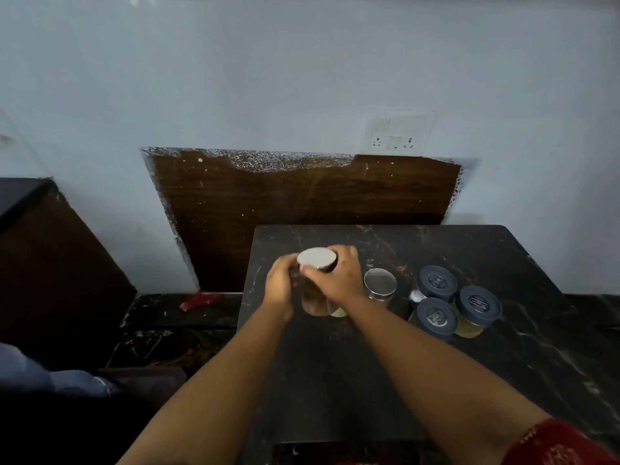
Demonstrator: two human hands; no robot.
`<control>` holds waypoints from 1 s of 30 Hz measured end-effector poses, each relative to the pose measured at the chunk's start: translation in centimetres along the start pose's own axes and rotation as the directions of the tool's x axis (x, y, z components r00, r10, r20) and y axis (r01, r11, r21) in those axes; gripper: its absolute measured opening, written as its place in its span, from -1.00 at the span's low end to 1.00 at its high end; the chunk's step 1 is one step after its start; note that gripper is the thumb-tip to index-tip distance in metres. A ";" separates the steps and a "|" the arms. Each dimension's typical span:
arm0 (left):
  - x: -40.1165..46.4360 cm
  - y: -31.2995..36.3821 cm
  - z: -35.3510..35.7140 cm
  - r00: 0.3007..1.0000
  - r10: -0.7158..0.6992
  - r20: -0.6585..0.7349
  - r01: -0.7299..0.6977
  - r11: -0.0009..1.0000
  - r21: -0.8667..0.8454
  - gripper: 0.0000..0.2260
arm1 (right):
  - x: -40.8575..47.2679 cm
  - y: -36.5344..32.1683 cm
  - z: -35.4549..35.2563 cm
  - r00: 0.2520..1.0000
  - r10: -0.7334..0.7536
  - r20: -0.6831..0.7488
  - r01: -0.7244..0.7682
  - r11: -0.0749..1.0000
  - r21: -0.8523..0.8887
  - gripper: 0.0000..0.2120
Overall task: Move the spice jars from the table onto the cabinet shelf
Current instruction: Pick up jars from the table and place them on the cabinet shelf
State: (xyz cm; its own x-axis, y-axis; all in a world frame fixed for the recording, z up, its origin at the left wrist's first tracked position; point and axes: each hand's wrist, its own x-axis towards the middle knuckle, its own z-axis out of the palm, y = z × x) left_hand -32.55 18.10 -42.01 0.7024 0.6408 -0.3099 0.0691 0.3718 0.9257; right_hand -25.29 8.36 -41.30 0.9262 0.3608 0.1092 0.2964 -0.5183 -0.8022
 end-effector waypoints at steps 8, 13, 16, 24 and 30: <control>-3.3 3.4 4.6 0.781 -0.352 0.516 0.347 0.931 0.110 -0.46 | 0.1 -1.9 -7.4 0.885 0.447 0.133 -0.405 0.595 0.694 -0.56; -7.5 0.7 9.4 0.741 -0.354 0.570 0.452 0.891 -0.034 -0.34 | -2.0 1.1 -12.3 0.909 0.402 0.111 -0.384 0.702 0.600 -0.37; -9.9 0.3 11.9 0.730 -0.384 0.565 0.448 0.894 0.029 -0.33 | -3.9 2.3 -14.9 0.885 0.458 0.088 -0.427 0.720 0.547 -0.18; -14.9 -2.1 15.1 0.807 -0.366 0.464 0.418 0.909 -0.010 -0.52 | -7.2 6.0 -19.3 0.822 0.547 0.158 -0.520 0.607 0.601 -0.45; -18.0 -2.6 15.7 0.822 -0.344 0.453 0.394 0.919 -0.016 -0.55 | -9.6 6.4 -21.0 0.756 0.575 0.313 -0.609 0.443 0.658 -0.42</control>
State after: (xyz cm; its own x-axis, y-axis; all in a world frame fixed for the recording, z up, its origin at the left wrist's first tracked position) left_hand -34.23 -5.00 -35.45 0.8746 0.0949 -0.4755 0.3288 0.6047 0.7254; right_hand -27.35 -14.73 -35.13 0.7976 0.2170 -0.5628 -0.5864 0.0607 -0.8077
